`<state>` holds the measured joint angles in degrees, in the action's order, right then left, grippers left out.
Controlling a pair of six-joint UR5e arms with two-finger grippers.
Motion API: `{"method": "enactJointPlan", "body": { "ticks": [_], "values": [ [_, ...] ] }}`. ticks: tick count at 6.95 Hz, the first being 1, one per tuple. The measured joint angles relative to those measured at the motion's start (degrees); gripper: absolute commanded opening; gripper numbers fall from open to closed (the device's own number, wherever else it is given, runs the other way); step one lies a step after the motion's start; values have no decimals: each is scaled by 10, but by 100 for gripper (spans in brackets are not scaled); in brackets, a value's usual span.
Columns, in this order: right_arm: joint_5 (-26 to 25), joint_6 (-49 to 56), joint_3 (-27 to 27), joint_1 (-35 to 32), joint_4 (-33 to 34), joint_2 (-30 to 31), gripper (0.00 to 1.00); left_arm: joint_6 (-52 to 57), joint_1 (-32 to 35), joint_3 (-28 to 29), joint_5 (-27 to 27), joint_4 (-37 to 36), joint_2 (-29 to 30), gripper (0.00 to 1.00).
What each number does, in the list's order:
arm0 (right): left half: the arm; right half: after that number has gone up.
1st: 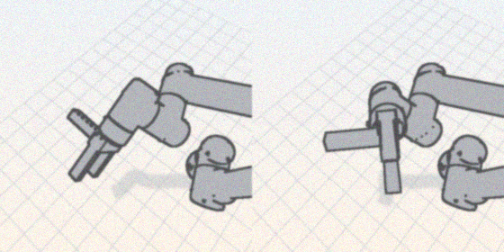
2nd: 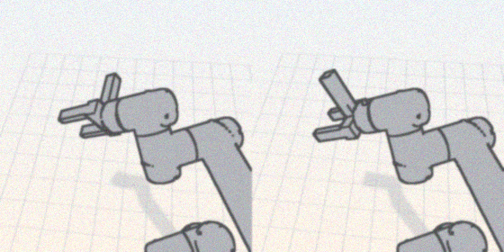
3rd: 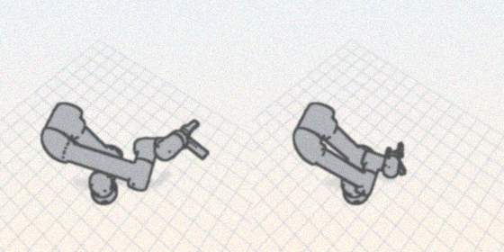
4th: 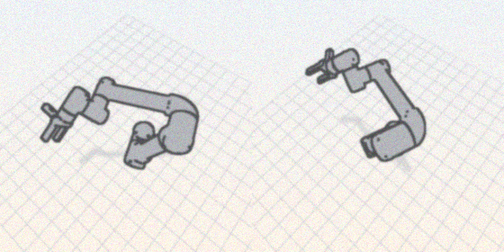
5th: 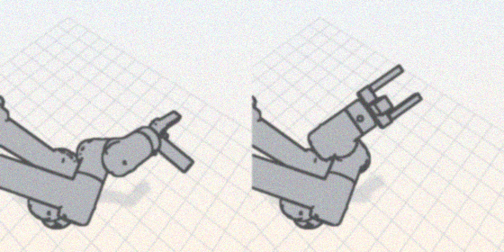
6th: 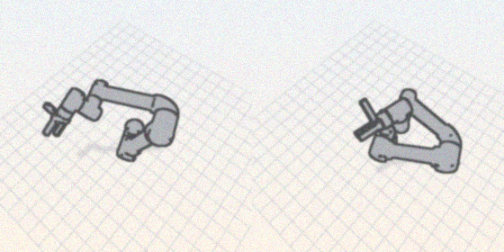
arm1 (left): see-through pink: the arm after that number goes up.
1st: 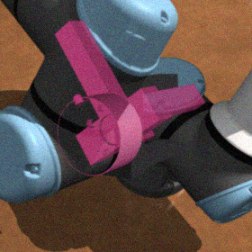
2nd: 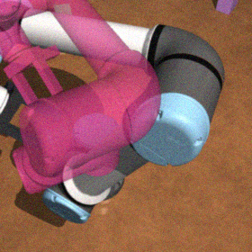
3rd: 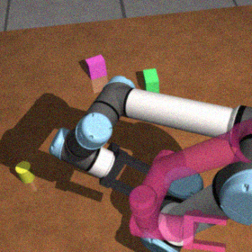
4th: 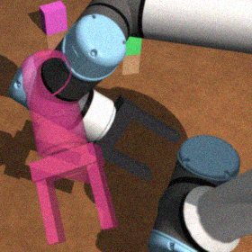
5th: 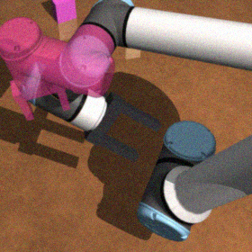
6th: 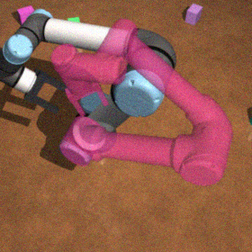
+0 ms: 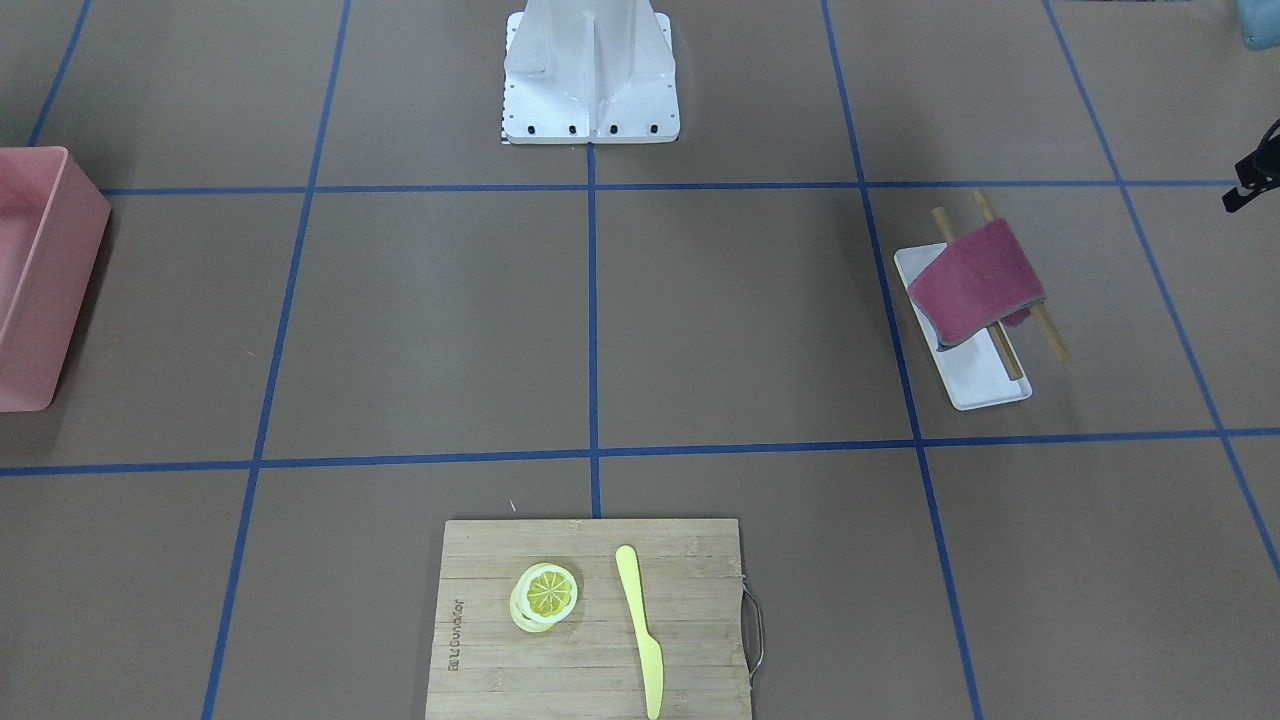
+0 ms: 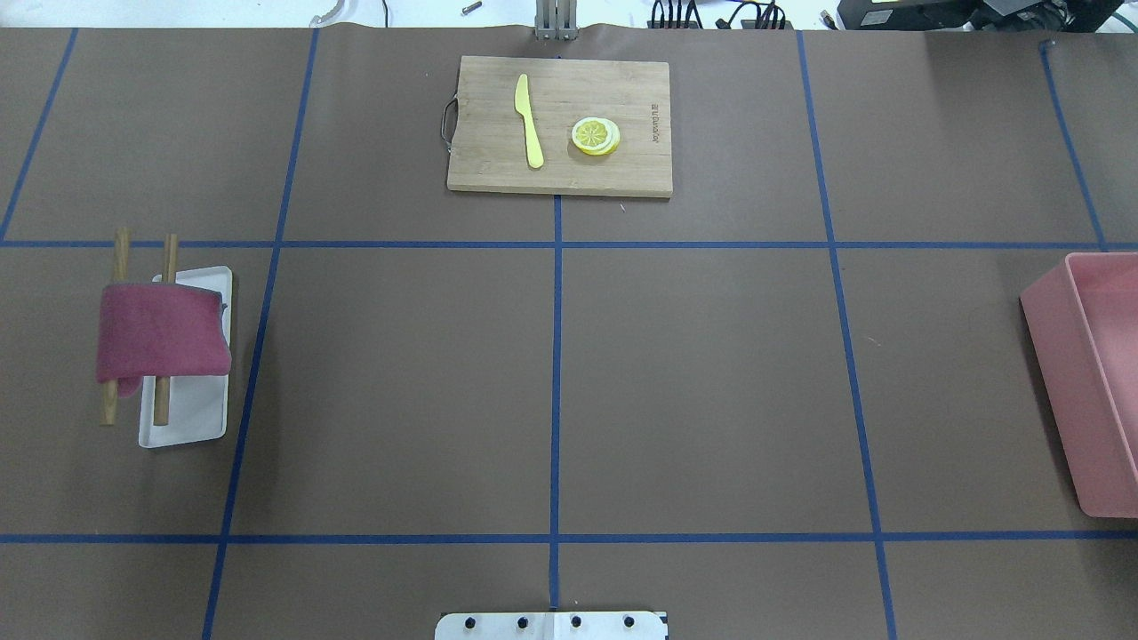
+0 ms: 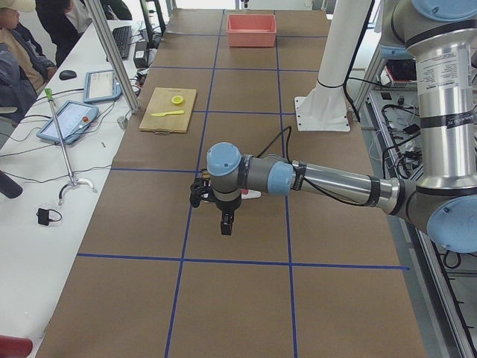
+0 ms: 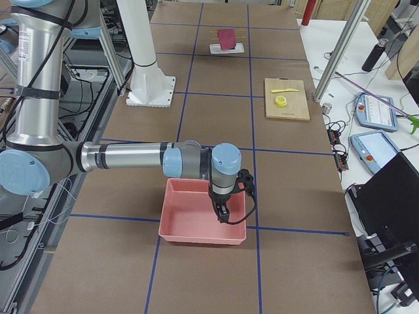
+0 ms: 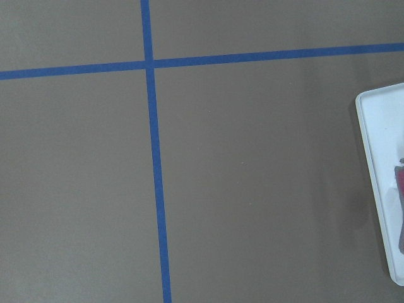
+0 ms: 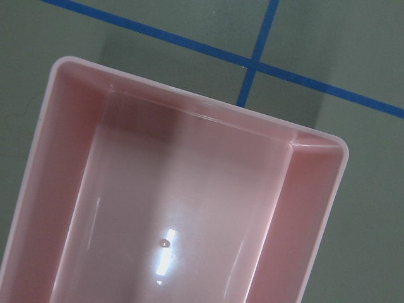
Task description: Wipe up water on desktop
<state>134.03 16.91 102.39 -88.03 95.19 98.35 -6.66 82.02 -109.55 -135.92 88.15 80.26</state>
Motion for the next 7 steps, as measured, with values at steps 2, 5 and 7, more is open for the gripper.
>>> {"method": "enactJointPlan", "body": {
  "ticks": [2,5,7],
  "values": [
    [6,0,0,0,-18,0,100,-21,-1,2,0,5,2,98],
    [18,-5,-2,3,-55,0,100,-70,-3,2,-22,51,5,98],
    [54,-24,-3,9,-76,2,100,-178,-40,5,-36,93,29,98]
  ]
}}
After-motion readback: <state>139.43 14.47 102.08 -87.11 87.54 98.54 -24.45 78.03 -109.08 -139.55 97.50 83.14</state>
